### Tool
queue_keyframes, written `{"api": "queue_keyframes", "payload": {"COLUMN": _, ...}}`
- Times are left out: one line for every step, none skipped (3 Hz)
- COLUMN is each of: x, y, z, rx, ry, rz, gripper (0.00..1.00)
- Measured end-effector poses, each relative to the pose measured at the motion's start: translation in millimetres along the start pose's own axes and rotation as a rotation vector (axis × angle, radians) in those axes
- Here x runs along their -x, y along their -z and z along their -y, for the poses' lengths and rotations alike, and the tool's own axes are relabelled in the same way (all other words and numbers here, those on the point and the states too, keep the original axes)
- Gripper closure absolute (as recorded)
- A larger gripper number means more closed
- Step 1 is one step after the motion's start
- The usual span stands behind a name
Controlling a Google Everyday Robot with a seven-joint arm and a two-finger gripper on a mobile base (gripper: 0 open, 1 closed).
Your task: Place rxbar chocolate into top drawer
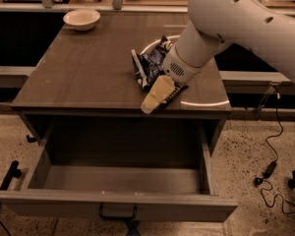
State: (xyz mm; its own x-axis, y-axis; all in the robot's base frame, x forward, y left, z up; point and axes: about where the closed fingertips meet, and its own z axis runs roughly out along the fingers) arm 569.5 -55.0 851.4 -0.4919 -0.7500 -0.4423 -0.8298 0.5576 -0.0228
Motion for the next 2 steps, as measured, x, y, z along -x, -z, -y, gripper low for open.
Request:
{"api": "queue_keyframes", "payload": {"x": -0.1, "y": -17.3, "z": 6.5, "rx": 0.013, "ry": -0.018, "rz": 0.003, "gripper": 0.0}}
{"api": "queue_keyframes", "payload": {"x": -4.5, "y": -23.6, "z": 16.4, "rx": 0.005, "ry": -0.045, "rz": 0.004, "gripper": 0.25}}
